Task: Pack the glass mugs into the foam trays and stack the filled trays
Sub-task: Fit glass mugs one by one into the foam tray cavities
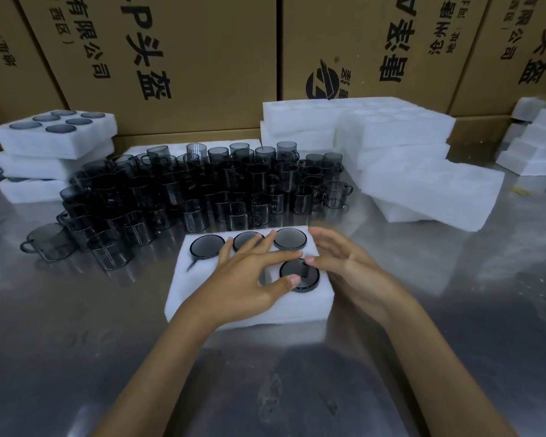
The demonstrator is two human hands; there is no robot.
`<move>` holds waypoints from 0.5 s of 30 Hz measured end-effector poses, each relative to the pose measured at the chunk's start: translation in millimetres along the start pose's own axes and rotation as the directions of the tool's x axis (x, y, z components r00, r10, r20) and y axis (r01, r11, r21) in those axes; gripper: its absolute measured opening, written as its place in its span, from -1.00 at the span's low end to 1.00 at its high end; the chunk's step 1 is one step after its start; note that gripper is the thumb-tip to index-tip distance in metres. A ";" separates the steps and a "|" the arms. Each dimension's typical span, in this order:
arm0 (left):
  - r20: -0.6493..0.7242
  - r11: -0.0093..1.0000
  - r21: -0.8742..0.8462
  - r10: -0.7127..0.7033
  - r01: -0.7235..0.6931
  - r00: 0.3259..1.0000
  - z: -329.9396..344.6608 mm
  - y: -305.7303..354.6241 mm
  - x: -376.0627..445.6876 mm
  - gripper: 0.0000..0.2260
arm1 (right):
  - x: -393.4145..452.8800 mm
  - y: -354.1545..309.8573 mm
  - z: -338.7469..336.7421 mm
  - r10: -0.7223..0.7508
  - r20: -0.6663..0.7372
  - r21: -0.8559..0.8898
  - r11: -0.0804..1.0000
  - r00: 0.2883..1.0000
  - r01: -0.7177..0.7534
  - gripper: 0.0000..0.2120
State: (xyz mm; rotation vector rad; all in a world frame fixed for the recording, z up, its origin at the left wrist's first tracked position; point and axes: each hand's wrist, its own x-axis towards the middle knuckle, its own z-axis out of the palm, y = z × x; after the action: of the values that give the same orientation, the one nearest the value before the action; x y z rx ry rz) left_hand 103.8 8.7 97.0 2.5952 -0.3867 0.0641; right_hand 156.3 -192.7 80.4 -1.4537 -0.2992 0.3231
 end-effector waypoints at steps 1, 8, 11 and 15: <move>-0.022 1.000 0.011 -0.004 0.004 1.000 1.8 1.0 2.0 -0.61 | 1.6 1.1 1.2 0.003 -0.031 0.011 1.000 1.000 -0.002 -0.56; -0.385 0.921 -0.390 -0.175 0.012 0.906 -20.2 -8.9 24.6 -0.74 | 25.5 13.3 -0.3 0.027 -0.461 0.065 0.998 0.887 0.003 -0.87; -0.477 0.972 -0.193 -0.210 0.132 0.853 -41.6 -32.6 50.1 -0.72 | 36.7 25.0 -5.0 -0.108 -0.601 -0.126 0.991 0.792 0.039 -0.91; -0.287 0.932 -0.032 -0.355 0.361 0.890 -50.3 -61.0 78.7 -0.72 | 46.1 31.9 -1.7 -0.199 -0.600 -0.302 0.953 0.775 0.011 -0.85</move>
State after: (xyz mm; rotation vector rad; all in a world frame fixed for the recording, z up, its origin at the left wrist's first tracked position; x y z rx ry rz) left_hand 198.0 63.7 120.6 2.5821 0.2025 0.3149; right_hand 198.3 -173.4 48.7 -1.7312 0.1275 -0.3239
